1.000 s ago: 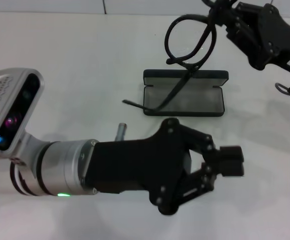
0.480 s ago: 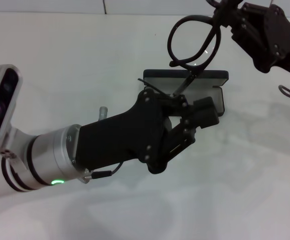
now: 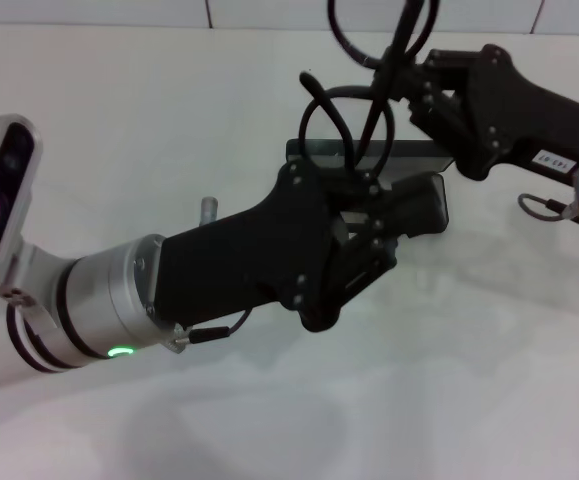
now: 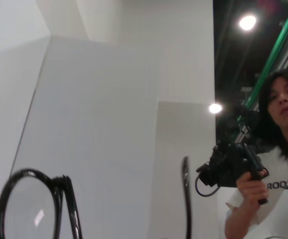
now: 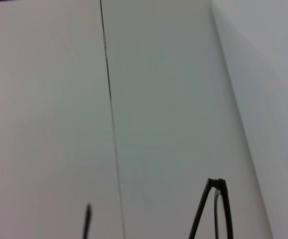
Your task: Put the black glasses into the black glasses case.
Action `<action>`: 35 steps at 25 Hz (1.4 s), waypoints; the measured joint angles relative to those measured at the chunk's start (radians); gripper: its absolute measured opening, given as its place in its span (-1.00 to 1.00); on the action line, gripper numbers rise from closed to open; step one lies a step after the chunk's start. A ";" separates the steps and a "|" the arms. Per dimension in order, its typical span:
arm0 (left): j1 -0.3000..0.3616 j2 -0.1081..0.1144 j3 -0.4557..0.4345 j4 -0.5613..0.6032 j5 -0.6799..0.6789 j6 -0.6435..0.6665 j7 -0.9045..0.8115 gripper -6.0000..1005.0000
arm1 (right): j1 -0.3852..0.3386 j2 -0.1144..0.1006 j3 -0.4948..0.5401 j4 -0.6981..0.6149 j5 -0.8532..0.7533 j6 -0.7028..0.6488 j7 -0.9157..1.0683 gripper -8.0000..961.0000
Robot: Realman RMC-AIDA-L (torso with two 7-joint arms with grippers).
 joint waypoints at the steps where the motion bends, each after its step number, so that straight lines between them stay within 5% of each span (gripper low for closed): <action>1: 0.000 0.000 0.000 -0.001 -0.006 -0.001 0.000 -0.79 | 0.003 0.000 -0.009 0.000 0.000 0.004 -0.001 -0.89; 35: 0.011 0.000 0.003 -0.024 -0.067 -0.053 -0.022 -0.79 | 0.031 0.000 -0.119 -0.017 -0.003 0.047 -0.011 -0.90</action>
